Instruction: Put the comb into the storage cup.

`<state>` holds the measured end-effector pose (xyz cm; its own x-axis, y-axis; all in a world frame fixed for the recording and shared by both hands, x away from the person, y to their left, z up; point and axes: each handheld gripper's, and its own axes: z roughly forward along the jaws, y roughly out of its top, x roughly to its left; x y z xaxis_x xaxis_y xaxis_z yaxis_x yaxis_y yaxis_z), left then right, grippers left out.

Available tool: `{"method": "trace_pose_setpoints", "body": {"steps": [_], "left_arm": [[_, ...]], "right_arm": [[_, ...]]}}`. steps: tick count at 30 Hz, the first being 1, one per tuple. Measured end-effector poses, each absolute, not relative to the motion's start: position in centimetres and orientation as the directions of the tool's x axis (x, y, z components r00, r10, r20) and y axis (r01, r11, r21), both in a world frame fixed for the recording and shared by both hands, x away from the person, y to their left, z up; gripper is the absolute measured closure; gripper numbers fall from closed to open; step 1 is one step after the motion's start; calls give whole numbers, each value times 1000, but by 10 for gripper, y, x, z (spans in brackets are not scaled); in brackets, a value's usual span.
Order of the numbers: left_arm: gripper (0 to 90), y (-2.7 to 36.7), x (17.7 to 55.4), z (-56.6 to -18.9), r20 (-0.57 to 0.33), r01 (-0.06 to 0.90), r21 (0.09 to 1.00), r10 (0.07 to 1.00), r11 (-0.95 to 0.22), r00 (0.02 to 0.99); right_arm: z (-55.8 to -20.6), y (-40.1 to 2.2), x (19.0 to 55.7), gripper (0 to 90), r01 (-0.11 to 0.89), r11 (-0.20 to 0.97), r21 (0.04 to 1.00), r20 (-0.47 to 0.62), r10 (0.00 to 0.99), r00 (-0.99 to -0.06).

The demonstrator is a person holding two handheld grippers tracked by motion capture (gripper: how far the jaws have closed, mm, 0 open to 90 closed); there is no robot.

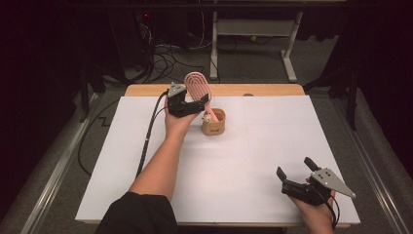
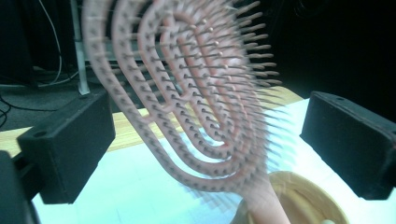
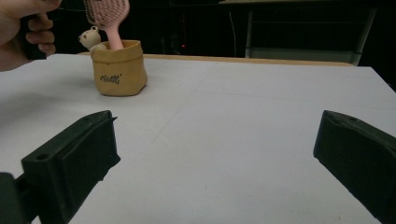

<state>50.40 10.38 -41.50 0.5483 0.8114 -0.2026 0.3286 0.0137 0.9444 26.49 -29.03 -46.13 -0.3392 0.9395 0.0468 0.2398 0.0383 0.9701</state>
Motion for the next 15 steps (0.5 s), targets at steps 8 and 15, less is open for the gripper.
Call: {"method": "trace_pose_setpoints", "body": {"steps": [8,15], "left_arm": [[47,101,503,-416,-194,326,945,809,3,555],[49,98,501,-417,-185,322,947,809,-6,558]], "right_arm": [[-462,-291,265,2,240,37,970,48,939,-340],[-462,-291,265,3,239,36,970,49,939,-340]]}}
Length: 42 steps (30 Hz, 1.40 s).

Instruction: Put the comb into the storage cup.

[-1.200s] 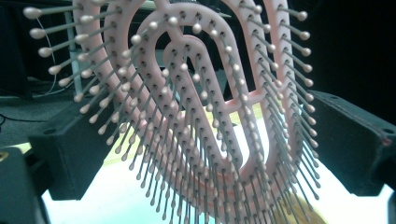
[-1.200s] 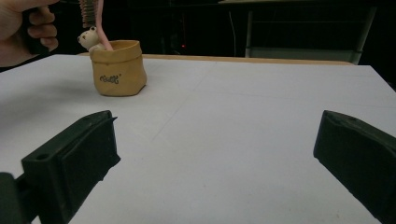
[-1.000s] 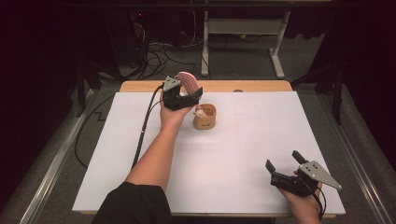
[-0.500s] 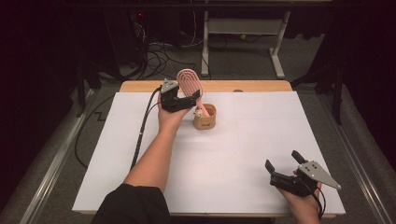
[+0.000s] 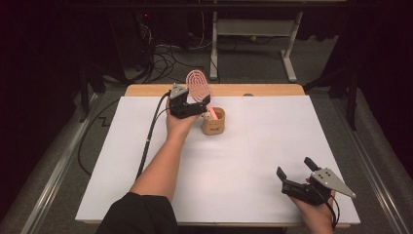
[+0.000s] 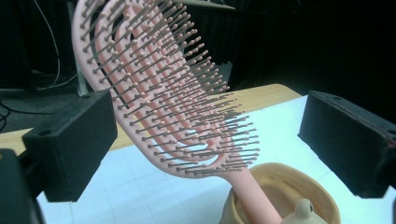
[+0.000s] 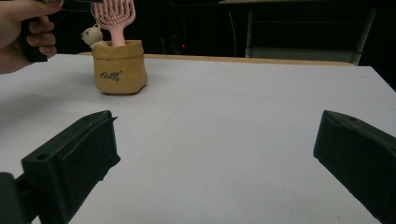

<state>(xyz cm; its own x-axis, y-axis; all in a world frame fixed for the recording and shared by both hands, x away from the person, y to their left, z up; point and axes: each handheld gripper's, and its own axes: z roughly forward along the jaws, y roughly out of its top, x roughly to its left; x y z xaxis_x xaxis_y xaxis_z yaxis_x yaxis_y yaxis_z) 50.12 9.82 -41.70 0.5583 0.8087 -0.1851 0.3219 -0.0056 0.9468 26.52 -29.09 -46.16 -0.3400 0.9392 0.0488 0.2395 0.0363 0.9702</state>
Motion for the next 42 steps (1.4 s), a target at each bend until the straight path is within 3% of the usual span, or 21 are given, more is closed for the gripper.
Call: {"method": "trace_pose_setpoints", "body": {"steps": [42], "left_arm": [[37,121,471,-408,-157,300,953,798,-31,582]], "right_arm": [[-461,-287,265,3,236,52,970,34,938,-346]]}}
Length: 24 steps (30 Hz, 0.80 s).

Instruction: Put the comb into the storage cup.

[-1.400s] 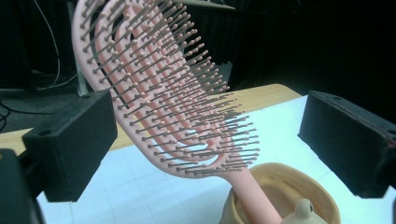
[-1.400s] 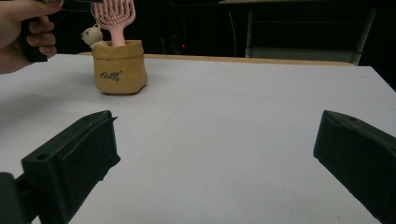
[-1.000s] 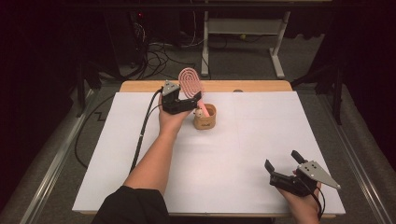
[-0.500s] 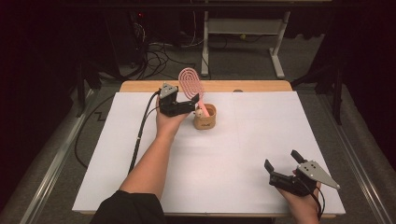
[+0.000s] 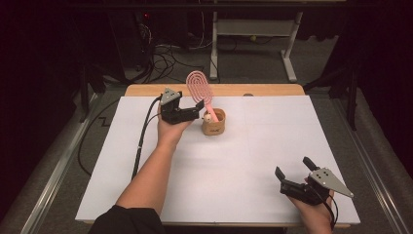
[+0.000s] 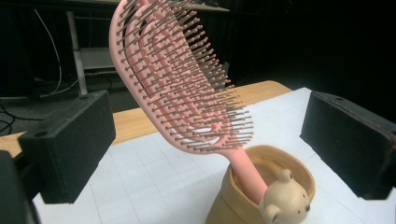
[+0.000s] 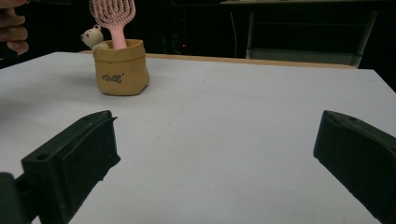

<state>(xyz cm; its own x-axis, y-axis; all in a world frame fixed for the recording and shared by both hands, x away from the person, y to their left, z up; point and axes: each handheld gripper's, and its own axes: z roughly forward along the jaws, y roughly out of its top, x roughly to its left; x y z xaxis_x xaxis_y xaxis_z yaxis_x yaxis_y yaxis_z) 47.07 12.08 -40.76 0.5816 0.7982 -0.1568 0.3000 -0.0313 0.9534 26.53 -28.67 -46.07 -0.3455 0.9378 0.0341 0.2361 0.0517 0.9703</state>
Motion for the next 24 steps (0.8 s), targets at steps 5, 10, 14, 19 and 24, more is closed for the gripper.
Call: {"method": "trace_pose_setpoints", "body": {"steps": [5,10,14,19,24], "left_arm": [[26,125,465,-411,-156,309,950,796,-41,584],[8,129,460,-413,-145,308,950,796,-54,588],[0,133,456,-415,-151,310,949,793,-50,591],[0,137,450,-416,-160,315,948,788,-45,594],[0,140,442,-419,-159,319,946,783,-53,601]], "right_arm": [[-461,-286,266,2,236,54,970,33,937,-347],[-461,-285,266,2,237,55,970,32,938,-345],[-461,-285,266,3,238,56,970,30,938,-346],[-461,-285,267,3,238,59,970,28,938,-345],[-460,-285,266,3,237,60,970,26,938,-346]]}}
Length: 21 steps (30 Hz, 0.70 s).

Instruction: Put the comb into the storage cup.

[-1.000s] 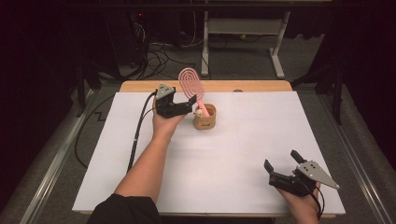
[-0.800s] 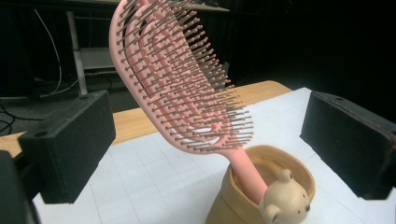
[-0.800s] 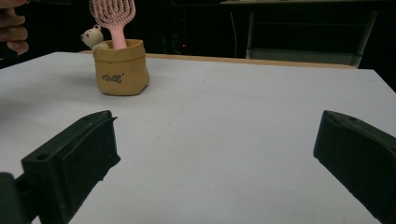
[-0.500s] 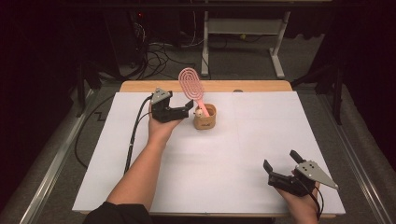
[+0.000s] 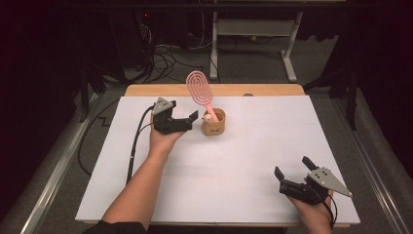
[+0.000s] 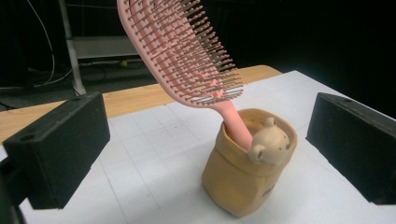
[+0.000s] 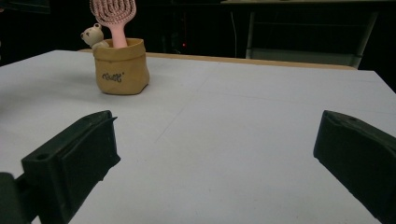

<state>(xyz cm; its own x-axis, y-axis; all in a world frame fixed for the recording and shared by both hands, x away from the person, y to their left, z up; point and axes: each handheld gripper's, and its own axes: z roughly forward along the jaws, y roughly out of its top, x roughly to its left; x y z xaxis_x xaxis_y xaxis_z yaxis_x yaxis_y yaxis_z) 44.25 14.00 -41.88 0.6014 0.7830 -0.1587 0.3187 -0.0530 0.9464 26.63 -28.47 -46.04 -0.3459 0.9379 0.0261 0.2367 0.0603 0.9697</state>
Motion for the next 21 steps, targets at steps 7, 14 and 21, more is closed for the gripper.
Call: {"method": "trace_pose_setpoints", "body": {"steps": [7,14,21], "left_arm": [[0,146,429,-422,-156,307,950,780,-49,607],[0,152,418,-424,-154,308,950,774,-54,614],[0,158,408,-432,-143,308,949,778,-68,612]], "right_arm": [[-460,-284,266,2,234,65,970,20,938,-346],[-460,-283,266,2,234,69,970,17,938,-347],[-459,-284,266,3,231,71,970,14,938,-347]]}}
